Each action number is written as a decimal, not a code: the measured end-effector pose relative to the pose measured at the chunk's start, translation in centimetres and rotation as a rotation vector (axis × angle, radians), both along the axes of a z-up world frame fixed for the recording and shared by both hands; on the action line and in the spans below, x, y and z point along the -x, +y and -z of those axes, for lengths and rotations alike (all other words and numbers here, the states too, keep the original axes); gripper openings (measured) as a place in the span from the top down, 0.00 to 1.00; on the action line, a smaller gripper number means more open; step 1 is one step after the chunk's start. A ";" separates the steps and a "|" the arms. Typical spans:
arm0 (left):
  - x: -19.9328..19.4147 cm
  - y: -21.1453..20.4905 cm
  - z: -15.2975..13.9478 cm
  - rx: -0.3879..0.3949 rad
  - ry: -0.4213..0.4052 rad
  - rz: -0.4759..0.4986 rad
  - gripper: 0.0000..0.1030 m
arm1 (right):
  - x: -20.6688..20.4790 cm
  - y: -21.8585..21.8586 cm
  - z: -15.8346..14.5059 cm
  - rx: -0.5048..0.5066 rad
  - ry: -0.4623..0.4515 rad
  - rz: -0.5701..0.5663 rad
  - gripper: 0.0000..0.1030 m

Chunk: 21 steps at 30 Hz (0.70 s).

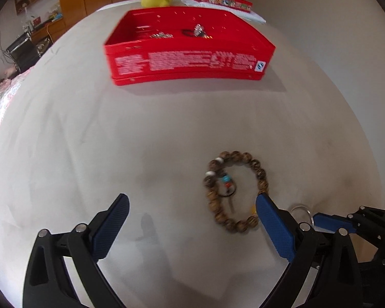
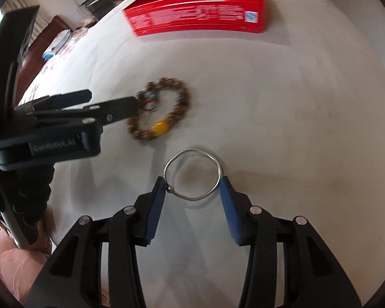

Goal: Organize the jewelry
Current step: 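Grasp the silver ring beside the bead bracelet with the right tool and lift it, then grasp the wooden bead bracelet with the left tool while the right tool holds the silver ring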

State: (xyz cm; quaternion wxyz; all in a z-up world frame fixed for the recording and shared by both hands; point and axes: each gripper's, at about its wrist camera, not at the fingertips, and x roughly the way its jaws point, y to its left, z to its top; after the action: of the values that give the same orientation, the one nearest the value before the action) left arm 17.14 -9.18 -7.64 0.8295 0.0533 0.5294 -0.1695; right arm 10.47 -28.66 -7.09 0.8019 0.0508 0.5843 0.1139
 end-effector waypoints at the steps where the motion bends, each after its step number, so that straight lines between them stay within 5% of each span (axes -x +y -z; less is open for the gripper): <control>1: -0.1 -0.3 0.1 0.007 0.006 0.006 0.04 | -0.1 -0.3 0.1 -0.004 0.002 0.005 0.59; 7: -0.5 -2.3 1.0 0.003 0.030 0.032 0.06 | -0.4 -1.6 0.0 -0.038 -0.009 0.007 0.59; 10: -0.8 -2.4 1.8 0.003 0.055 0.043 0.20 | -0.5 -2.2 -0.1 -0.050 -0.013 0.008 0.59; 17: -1.0 -1.6 1.4 0.020 0.036 0.020 0.72 | -0.8 -3.3 0.5 -0.082 -0.008 0.011 0.59; 21: -0.9 -1.3 1.4 0.045 0.034 0.017 0.78 | -1.1 -3.3 0.5 -0.083 -0.009 0.009 0.59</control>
State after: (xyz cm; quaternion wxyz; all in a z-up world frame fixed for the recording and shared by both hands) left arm 18.06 -10.52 -9.03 0.8200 0.0362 0.5388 -0.1896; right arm 11.53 -31.92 -7.58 0.8021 0.0864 0.5754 0.1346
